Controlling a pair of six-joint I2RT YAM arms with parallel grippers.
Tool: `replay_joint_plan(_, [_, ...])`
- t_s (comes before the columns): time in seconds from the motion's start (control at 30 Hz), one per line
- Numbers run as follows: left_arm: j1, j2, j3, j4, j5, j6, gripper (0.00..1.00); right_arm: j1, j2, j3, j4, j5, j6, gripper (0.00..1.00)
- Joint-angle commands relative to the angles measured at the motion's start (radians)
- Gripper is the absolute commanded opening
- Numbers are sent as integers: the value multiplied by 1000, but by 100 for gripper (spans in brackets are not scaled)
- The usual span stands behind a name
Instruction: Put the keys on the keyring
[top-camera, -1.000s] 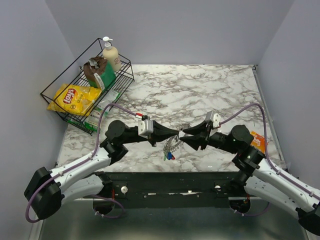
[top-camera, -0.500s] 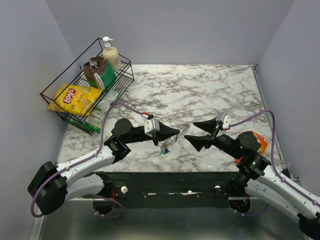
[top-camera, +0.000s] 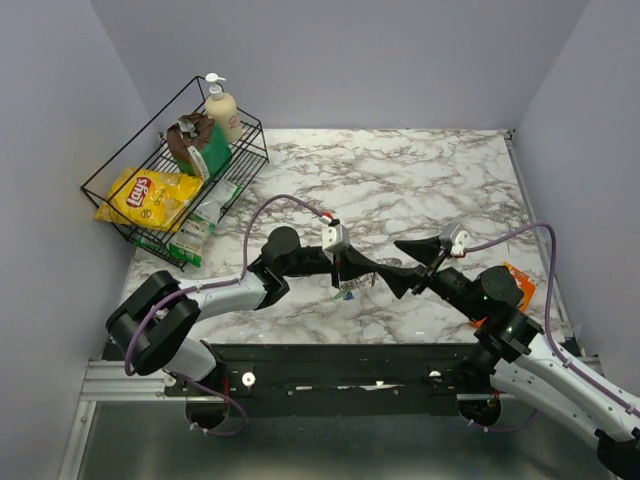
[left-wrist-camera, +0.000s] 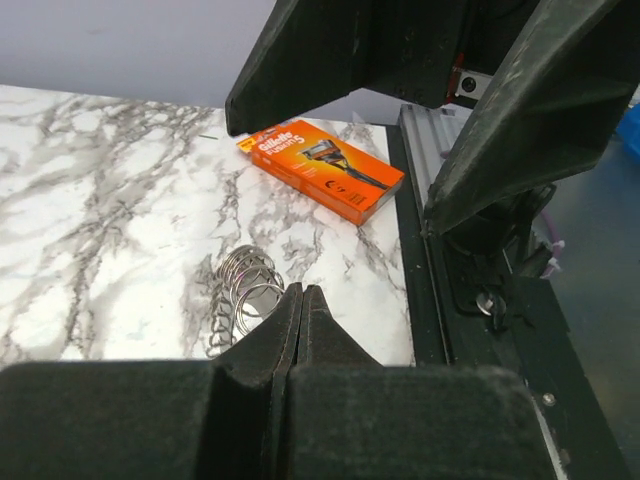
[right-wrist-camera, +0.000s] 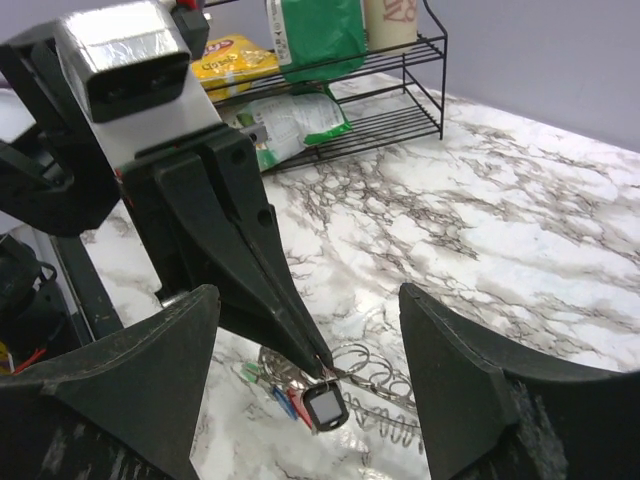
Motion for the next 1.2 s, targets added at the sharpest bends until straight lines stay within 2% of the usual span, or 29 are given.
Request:
replay_joint_plan(0.0, [-6, 50, 27, 158, 0, -54, 0, -5, -7, -17, 8, 68, 17, 81])
replay_joint_plan(0.13, [1, 99, 56, 49, -48, 1, 0, -5, 9, -19, 8, 75, 17, 81])
replay_joint_plan(0.2, [23, 149, 79, -55, -74, 0, 0, -5, 11, -22, 8, 89, 20, 81])
replay_joint_plan(0.3, [50, 215, 70, -22, -81, -63, 0, -5, 14, -28, 11, 94, 24, 81])
replay_joint_plan(0.47, [56, 265, 15, 72, -131, -81, 0, -5, 0, -39, 10, 94, 27, 81])
replay_joint_plan(0.73, [86, 277, 33, -52, -210, -31, 0, -5, -4, -42, 4, 94, 33, 81])
replay_joint_plan(0.83, [93, 265, 70, -167, -270, 16, 0, -5, -3, -45, 4, 94, 35, 81])
replay_joint_plan(0.87, [92, 265, 85, -251, -279, 30, 4, -5, -1, -45, 2, 94, 35, 81])
replay_joint_plan(0.9, [93, 262, 103, -299, -317, 38, 15, -5, -1, -45, 3, 94, 37, 81])
replay_joint_plan(0.97, [92, 262, 148, -413, -347, 61, 26, -5, 9, -42, 4, 94, 40, 82])
replay_joint_plan(1.0, [93, 256, 159, -443, -370, 66, 37, -5, 14, -40, 4, 94, 41, 84])
replay_joint_plan(1.1, [92, 222, 166, -501, -466, 67, 55, -5, 28, -34, 4, 89, 43, 88])
replay_joint_plan(1.17, [93, 199, 151, -515, -535, 72, 59, -5, 29, -29, 4, 83, 43, 91])
